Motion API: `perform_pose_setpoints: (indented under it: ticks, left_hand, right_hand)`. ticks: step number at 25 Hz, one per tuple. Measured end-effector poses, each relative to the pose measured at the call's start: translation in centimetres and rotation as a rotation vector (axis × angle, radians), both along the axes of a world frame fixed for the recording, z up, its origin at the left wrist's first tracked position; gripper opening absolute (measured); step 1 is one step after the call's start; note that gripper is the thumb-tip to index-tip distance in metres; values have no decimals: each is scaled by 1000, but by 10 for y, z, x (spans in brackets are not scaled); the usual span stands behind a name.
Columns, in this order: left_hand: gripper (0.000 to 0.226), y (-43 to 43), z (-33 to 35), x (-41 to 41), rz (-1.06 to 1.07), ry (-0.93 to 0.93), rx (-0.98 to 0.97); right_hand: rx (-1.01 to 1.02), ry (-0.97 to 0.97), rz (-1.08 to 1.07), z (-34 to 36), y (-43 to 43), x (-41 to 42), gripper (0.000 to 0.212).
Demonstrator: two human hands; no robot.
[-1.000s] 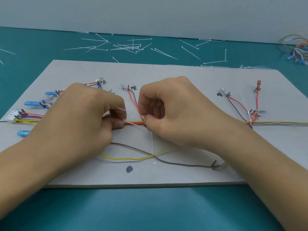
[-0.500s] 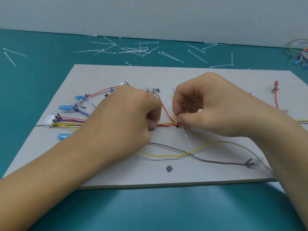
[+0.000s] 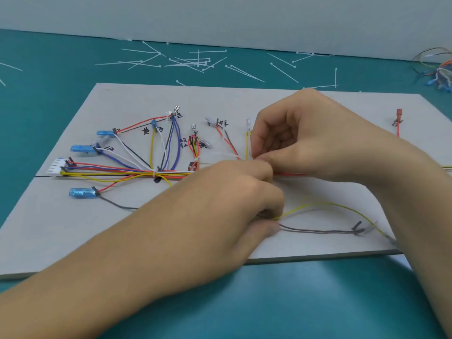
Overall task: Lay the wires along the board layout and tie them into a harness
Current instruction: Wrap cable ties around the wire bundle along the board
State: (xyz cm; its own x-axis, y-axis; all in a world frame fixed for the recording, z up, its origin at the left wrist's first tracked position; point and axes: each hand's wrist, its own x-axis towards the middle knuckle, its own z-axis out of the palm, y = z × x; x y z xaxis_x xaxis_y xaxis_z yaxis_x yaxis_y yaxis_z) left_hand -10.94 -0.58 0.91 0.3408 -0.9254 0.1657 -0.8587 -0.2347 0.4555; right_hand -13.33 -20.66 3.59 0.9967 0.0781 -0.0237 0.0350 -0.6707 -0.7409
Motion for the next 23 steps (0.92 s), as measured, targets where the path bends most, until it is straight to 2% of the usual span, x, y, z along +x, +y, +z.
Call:
perform_pose_setpoints:
  ticks: [11, 15, 19, 20, 23]
  left_hand:
    - [13, 28, 9, 10, 33, 23, 87]
    - [2, 37, -12, 8, 196, 259, 55]
    - [9, 44, -22, 8, 251, 443, -10]
    - [9, 46, -23, 10, 235, 434, -2]
    - [4, 51, -22, 19, 153, 92, 146]
  right_hand:
    - [45, -99, -56, 6, -10, -2, 14]
    - [118, -188, -113, 10, -15, -2, 12]
    - [187, -241, -150, 10, -18, -2, 12]
    - [214, -240, -143, 10, -17, -3, 13]
    - [298, -198, -95, 11, -12, -5, 19]
